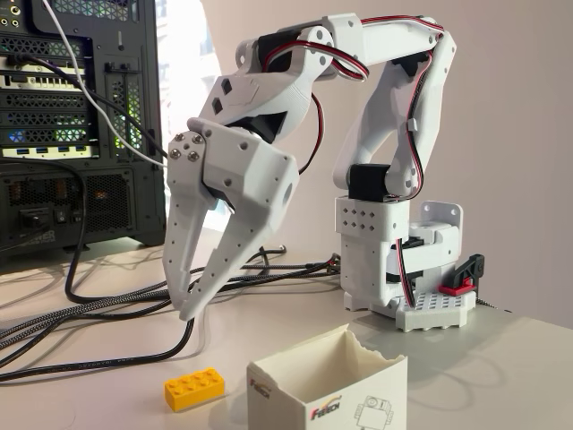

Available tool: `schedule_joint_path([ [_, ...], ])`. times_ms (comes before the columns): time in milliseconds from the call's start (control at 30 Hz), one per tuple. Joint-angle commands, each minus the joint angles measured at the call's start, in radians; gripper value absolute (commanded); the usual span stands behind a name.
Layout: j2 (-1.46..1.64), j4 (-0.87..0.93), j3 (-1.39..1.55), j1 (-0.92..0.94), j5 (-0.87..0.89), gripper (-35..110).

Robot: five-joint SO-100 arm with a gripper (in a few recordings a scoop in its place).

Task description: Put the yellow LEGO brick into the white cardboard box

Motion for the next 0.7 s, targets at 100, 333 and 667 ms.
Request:
schedule_joint_path([
  [100, -0.072, 0.026, -0.055, -0.012, 0.150, 7],
  [333, -0.137, 0.181, -0.144, 0.015, 0.166, 18],
  [667, -0.235, 0.264, -0.233, 0.025, 0.279, 30],
])
